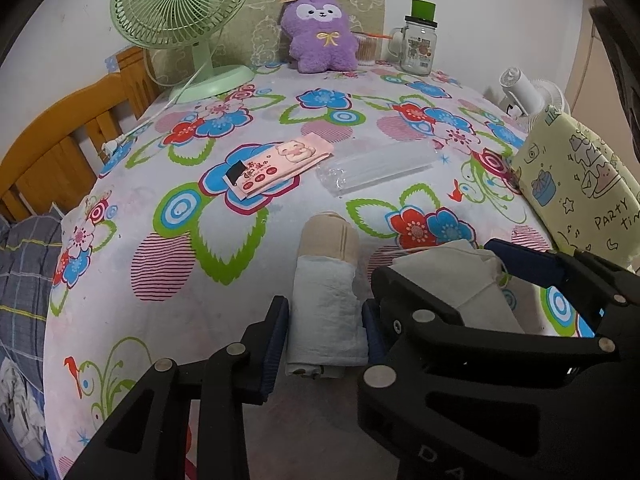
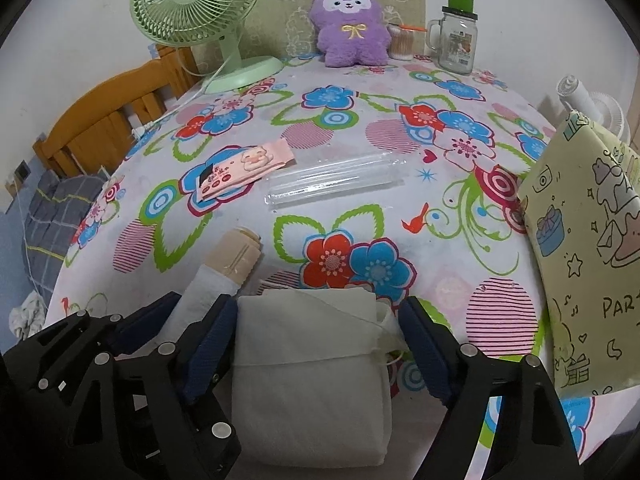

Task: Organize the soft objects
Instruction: 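Lower both tools to the white cloth bags on the sheet, then grasp the rolled white cloth with the left tool while the right tool grasps the white bag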

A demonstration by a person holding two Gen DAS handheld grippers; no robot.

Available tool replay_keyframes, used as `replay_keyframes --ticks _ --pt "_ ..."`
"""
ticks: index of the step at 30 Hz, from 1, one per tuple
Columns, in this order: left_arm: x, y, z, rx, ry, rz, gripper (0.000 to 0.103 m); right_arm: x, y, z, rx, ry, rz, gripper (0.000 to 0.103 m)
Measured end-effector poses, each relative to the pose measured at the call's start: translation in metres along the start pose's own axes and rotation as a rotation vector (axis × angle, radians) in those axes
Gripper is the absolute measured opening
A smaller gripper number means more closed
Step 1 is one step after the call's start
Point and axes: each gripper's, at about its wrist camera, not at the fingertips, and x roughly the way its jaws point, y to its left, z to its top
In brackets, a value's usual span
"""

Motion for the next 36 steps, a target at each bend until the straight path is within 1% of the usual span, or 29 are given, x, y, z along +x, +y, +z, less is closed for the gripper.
replay_keyframes --ticks 5,7,9,11,14,16,20,25,28,36 --pt "0.001 0.000 0.001 -0.001 0.001 -0.006 0.039 -0.001 -0.001 0.000 0.000 0.000 0.022 0.077" --pt "0.001 -0.001 0.001 0.004 0.000 -0.004 0.036 -0.002 -0.001 0.000 -0.002 -0.002 0.024 0.068" --pt "0.001 -0.003 0.000 0.008 -0.002 -0.001 0.034 -0.002 -0.001 0.001 -0.009 -0.002 0.000 0.067" --pt "0.001 -0.003 0.000 0.008 0.000 -0.002 0.033 0.000 -0.004 0.000 -0.002 0.005 0.002 0.067" --pt "0.000 -0.005 -0.001 0.009 0.000 -0.005 0.029 -0.002 -0.004 -0.001 -0.008 0.000 0.000 0.063" --pt "0.000 -0.007 -0.001 0.011 0.004 -0.007 0.027 -0.003 -0.004 -0.001 -0.017 -0.002 -0.004 0.057" --pt "-0.001 -0.009 -0.001 0.009 0.008 -0.014 0.026 -0.005 -0.005 -0.001 -0.029 -0.005 -0.014 0.049" --pt "-0.004 -0.011 -0.002 0.009 -0.004 -0.005 0.025 -0.009 -0.006 -0.002 -0.036 -0.014 -0.017 0.039" --pt "-0.006 -0.013 -0.001 0.010 -0.013 0.001 0.025 -0.013 -0.008 -0.003 -0.035 -0.021 -0.015 0.036" --pt "-0.014 -0.020 0.004 0.008 -0.033 0.000 0.025 -0.022 -0.013 -0.001 -0.028 -0.042 -0.022 0.035"
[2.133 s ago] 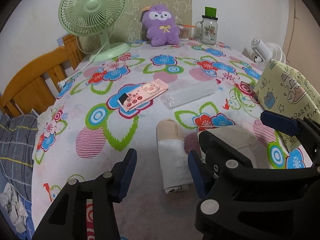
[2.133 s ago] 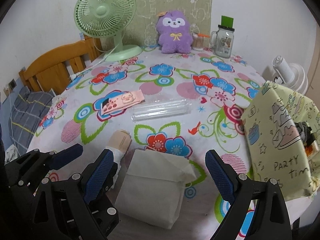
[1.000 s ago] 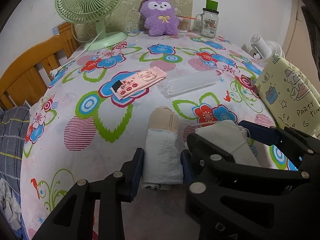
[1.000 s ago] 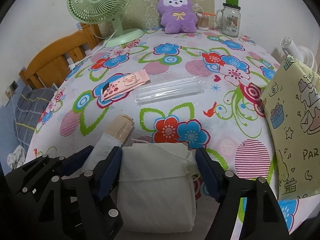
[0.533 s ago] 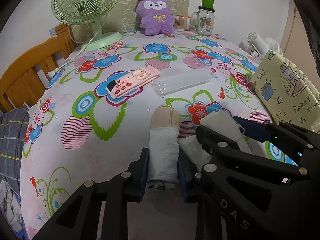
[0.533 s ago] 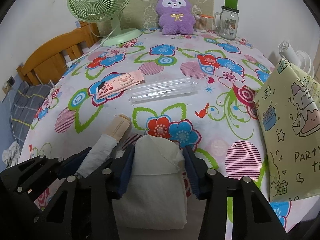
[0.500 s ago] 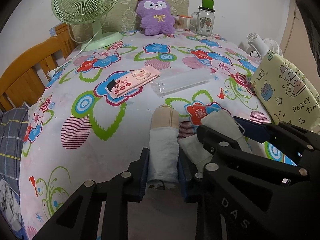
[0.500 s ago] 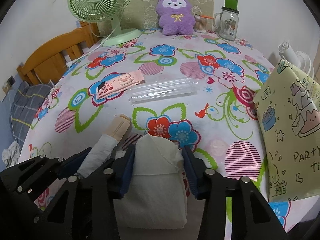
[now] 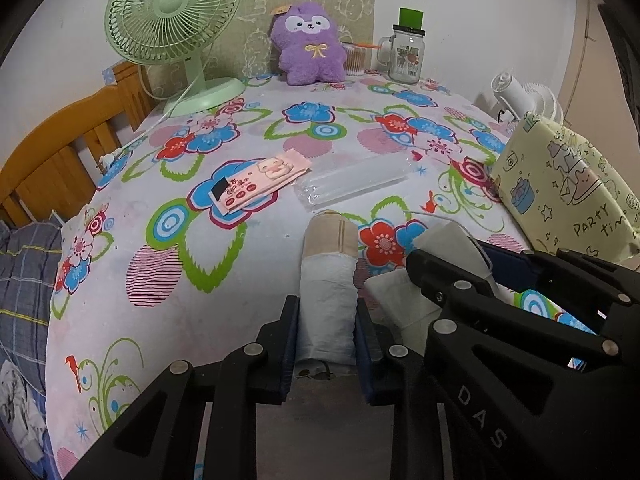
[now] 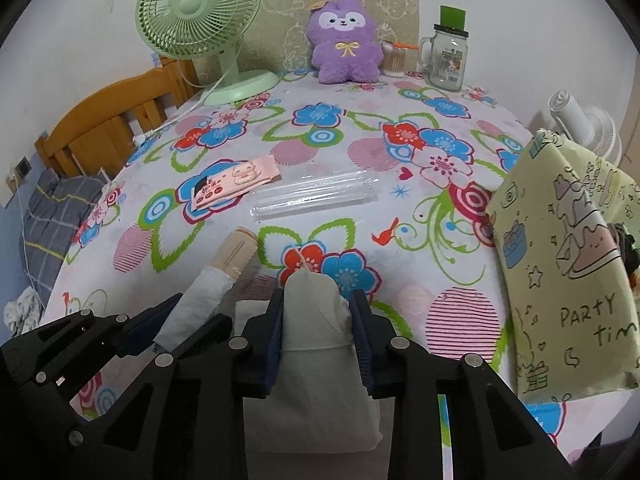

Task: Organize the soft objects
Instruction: 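Grasp the rolled white cloth with the left tool while the right tool grasps the white bag, then lift the white cloth and white bag and carry them over the paper box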

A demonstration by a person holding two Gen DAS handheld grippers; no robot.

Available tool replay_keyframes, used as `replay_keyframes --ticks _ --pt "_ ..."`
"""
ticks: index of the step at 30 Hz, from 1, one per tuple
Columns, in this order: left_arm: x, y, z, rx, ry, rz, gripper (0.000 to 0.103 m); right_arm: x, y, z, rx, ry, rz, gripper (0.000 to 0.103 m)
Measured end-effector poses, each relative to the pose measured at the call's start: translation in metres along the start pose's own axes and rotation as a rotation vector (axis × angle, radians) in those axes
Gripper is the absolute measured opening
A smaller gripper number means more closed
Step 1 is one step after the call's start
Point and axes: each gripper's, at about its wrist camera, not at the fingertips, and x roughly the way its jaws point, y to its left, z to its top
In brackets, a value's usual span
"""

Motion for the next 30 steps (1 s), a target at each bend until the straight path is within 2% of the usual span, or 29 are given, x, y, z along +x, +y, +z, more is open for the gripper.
replay_keyframes --ticks 30 --pt "-0.045 -0.043 0.024 0.015 -0.097 -0.001 0.025 -0.057 -0.033 0.016 0.006 -0.106 -0.031 0.034"
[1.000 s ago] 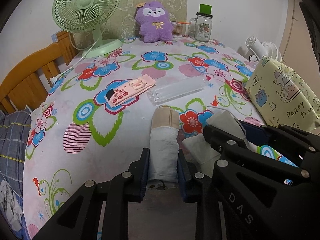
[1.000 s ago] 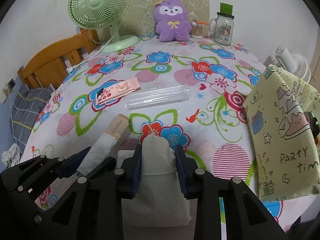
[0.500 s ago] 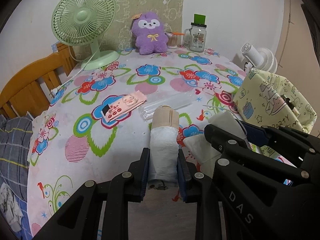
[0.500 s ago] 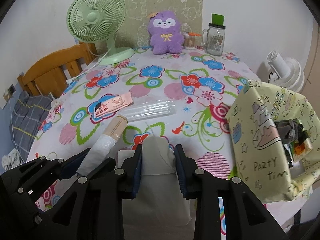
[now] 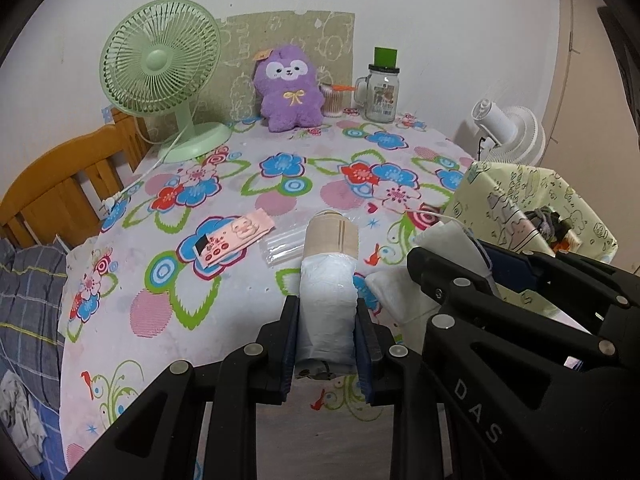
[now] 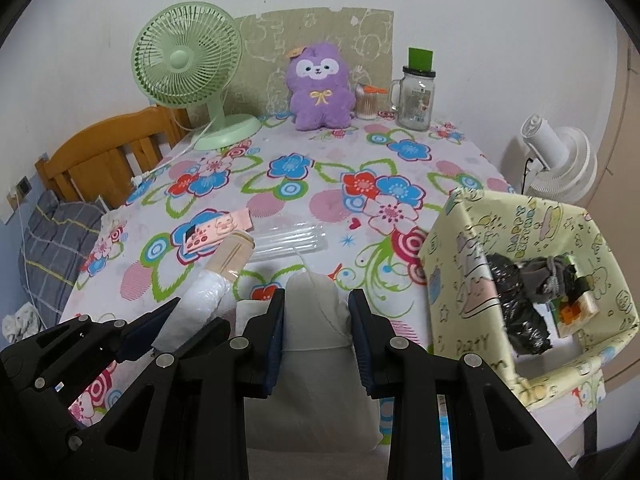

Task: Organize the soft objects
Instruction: 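Lift the white cloth and white bag and carry them over the paper box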

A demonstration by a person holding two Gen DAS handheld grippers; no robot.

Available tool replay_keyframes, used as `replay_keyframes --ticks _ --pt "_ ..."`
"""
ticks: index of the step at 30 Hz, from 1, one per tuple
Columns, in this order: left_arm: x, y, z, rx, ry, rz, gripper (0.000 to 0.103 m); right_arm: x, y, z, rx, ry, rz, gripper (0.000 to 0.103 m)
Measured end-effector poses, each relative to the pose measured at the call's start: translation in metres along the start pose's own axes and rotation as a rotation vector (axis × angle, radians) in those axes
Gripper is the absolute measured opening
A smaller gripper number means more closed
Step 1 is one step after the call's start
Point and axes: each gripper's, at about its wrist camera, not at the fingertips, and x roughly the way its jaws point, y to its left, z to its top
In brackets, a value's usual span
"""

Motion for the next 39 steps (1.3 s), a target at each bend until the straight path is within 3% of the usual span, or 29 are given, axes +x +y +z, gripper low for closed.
replay_keyframes --ticks 39 --pt "-0.049 -0.039 0.046 0.028 -0.106 0.031 0.025 -0.062 -0.037 0.043 -0.003 -0.124 0.027 0.034"
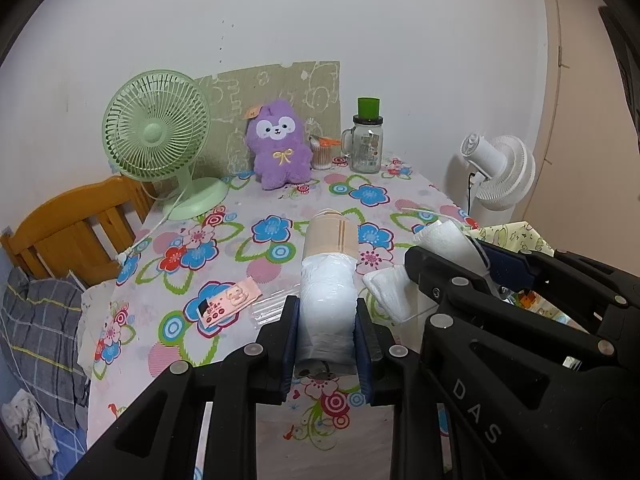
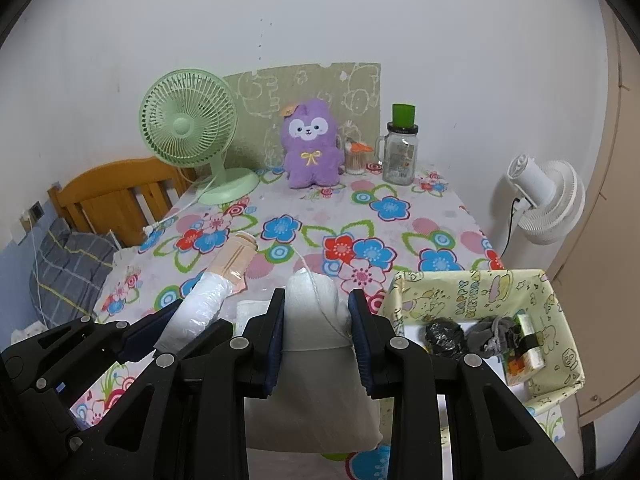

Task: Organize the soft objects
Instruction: 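Lift the white cloth and white bag and carry them over the paper box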

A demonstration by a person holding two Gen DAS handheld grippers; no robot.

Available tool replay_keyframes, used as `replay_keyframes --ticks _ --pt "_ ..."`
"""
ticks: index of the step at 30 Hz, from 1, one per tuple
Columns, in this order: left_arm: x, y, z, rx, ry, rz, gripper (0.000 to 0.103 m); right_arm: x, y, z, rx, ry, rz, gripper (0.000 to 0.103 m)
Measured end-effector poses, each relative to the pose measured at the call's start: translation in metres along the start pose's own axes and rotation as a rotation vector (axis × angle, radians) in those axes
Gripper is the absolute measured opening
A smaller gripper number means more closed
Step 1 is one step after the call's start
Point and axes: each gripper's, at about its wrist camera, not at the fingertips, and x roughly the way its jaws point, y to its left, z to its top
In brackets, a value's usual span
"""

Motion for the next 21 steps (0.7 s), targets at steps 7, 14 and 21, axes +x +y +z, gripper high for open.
replay_keyframes --ticks 7,14,21 --pt "-0.001 -0.010 0.003 0.004 -0.009 -0.002 0.025 -0.005 -0.010 0.001 -0.002 -0.007 -0.003 0.034" --pt "-0.001 -0.022 0.008 0.017 -0.016 -0.010 0.025 -0.009 -0.025 0.003 0.001 -0.017 -0.014 0.034" --pt "0.004 -0.039 0.012 0.035 -0.015 -0.024 0.025 -0.011 -0.043 0.003 0.018 -0.019 -0.028 0.034"
